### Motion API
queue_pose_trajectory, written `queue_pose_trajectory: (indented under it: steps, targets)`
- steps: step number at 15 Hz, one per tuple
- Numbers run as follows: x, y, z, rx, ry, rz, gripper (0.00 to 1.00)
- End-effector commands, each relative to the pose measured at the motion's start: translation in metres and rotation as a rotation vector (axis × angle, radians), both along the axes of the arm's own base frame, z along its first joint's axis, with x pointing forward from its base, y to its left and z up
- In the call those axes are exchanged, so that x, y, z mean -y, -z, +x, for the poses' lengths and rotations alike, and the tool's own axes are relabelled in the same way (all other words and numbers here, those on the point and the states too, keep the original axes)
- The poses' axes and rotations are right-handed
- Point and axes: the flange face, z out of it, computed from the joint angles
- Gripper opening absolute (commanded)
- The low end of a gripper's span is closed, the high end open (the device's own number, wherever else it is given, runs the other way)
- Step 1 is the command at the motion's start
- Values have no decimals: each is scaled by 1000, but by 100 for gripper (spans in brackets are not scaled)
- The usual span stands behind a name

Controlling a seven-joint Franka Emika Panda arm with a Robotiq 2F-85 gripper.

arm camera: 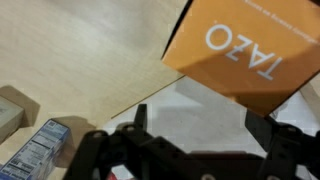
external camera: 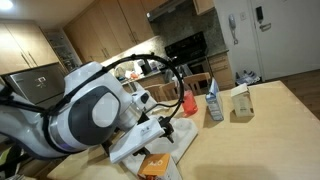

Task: Move the blue box forward then move the beige box forward then move the white box forward then move the white bag to the right and put it upright

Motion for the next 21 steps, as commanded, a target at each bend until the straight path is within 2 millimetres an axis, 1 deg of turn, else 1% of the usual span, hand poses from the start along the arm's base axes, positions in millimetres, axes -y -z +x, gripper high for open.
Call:
queue_pose_trajectory:
  steps: [1, 6, 12, 16, 19, 20, 21]
  targets:
    - [-1, -14, -13, 1, -33, -65, 100]
    - [-5, -23, -22, 14, -71, -105, 100]
    - [-3, -33, -25, 41, -109, -148, 100]
    - [0, -44, -28, 74, -124, -174, 100]
    - [4, -55, -35, 107, -139, -197, 100]
    - [6, -60, -39, 123, -145, -210, 75]
    - [8, -64, -43, 137, -152, -216, 72]
